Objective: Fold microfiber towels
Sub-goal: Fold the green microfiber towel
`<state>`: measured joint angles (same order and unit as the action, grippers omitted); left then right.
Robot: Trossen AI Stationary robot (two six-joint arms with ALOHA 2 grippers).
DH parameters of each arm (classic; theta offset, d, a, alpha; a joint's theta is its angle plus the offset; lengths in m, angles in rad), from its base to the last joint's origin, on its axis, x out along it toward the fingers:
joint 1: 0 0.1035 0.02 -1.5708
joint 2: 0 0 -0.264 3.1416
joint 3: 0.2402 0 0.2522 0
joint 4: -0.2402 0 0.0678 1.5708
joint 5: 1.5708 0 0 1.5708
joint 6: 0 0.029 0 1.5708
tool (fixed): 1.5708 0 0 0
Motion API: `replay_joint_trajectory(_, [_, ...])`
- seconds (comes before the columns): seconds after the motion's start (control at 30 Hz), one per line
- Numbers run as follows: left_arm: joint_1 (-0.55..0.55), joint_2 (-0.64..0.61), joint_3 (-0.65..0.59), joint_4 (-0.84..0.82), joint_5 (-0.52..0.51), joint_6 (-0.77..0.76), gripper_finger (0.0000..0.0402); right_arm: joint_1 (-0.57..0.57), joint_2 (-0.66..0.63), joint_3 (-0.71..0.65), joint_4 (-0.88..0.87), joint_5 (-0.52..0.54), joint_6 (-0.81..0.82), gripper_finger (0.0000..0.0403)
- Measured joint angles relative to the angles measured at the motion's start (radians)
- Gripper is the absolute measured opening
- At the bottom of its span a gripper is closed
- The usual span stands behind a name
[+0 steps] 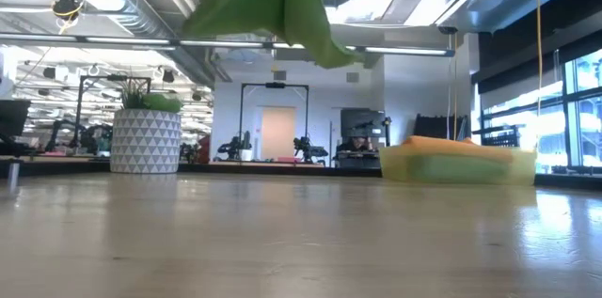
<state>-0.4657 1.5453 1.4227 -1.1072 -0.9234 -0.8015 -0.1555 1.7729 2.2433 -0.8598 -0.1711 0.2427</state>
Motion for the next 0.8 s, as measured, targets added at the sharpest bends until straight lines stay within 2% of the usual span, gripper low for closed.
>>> replay_joint_trajectory(0.2, [0.021,0.0,0.0,0.0,0.0,-0.017,0.0183,-0.008,0.0,0.027,-0.017,0.019,-0.011,0.0001])
replay_joint_trajectory(0.4, [0.073,0.0,0.0,0.034,0.0,-0.108,0.0183,-0.02,0.0,0.027,-0.009,0.029,0.026,0.0001])
replay_joint_trajectory(0.63, [0.108,-0.01,0.0,0.244,-0.01,-0.105,0.0183,-0.019,0.0,0.027,0.003,0.073,0.038,0.0001])
replay_joint_trajectory(0.8, [0.132,-0.01,0.0,0.44,-0.005,-0.109,0.0183,-0.019,0.0,0.026,-0.001,0.073,-0.013,0.0001])
